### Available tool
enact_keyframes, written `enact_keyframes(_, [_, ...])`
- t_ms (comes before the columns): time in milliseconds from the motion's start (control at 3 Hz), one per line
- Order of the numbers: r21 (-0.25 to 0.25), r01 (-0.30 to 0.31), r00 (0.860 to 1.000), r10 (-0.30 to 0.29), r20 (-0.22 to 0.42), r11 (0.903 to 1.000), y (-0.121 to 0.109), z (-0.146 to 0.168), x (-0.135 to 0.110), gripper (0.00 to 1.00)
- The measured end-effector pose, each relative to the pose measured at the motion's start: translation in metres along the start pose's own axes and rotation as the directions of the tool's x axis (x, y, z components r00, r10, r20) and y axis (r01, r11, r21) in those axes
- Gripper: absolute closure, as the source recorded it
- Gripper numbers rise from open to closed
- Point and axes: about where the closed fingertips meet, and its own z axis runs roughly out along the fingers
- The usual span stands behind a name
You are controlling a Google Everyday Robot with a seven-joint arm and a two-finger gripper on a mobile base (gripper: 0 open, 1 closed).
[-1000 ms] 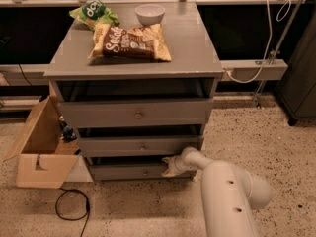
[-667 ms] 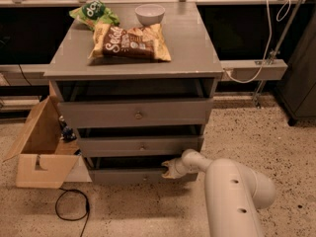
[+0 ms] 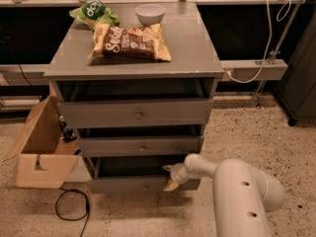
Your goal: Open bottom drawer
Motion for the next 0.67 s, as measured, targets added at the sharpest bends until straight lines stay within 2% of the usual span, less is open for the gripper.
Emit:
enact_keyframes(333, [0.000, 0.000, 1.000, 0.000, 0.000, 1.0000, 0.0000, 0.0000, 0.0000, 0.00])
enact_keyframes(667, [-0.032, -0.008, 1.000, 0.009, 0.024, 0.9994, 0.0014, 0.0027, 0.0023, 0.00])
